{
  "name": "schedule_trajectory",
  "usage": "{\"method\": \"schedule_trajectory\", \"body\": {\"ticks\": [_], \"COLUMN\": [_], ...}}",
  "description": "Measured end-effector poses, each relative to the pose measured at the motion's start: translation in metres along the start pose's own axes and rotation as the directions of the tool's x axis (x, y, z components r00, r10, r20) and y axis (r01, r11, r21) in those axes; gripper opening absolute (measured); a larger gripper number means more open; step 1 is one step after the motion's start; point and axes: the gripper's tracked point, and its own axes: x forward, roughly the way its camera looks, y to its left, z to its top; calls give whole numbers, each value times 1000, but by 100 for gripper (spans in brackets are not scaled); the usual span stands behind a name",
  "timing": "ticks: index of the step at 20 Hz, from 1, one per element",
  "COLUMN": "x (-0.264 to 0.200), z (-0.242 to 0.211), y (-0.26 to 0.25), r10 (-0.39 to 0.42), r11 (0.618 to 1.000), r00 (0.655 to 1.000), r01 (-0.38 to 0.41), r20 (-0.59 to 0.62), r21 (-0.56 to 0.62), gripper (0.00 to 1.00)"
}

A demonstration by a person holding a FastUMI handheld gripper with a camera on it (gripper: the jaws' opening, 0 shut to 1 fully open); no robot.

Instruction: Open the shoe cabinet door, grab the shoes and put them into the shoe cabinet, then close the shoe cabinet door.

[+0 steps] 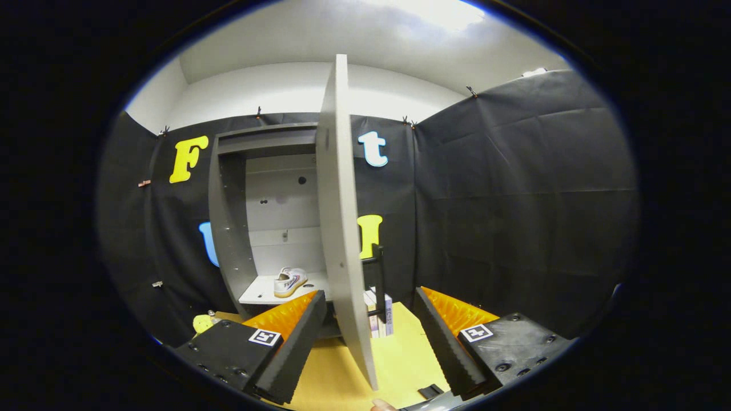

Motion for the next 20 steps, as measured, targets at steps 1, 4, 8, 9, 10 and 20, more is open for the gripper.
{"method": "schedule_trajectory", "body": {"ticks": [1, 4, 8, 9, 10, 20], "x": [3, 19, 48, 54, 61, 97], "z": [2, 0, -11, -12, -13, -28], "y": [-9, -33, -46, -47, -49, -50], "r10": [-1, 11, 63, 77, 89, 175], "r11": [1000, 1000, 997, 996, 995, 983], "r00": [1000, 1000, 997, 996, 994, 979], "r01": [1, -11, -61, -75, -87, -167], "r20": [3, -2, -48, -53, -58, -100], "r21": [5, 20, 42, 47, 50, 80], "gripper": [98, 98, 98, 98, 98, 98]}}
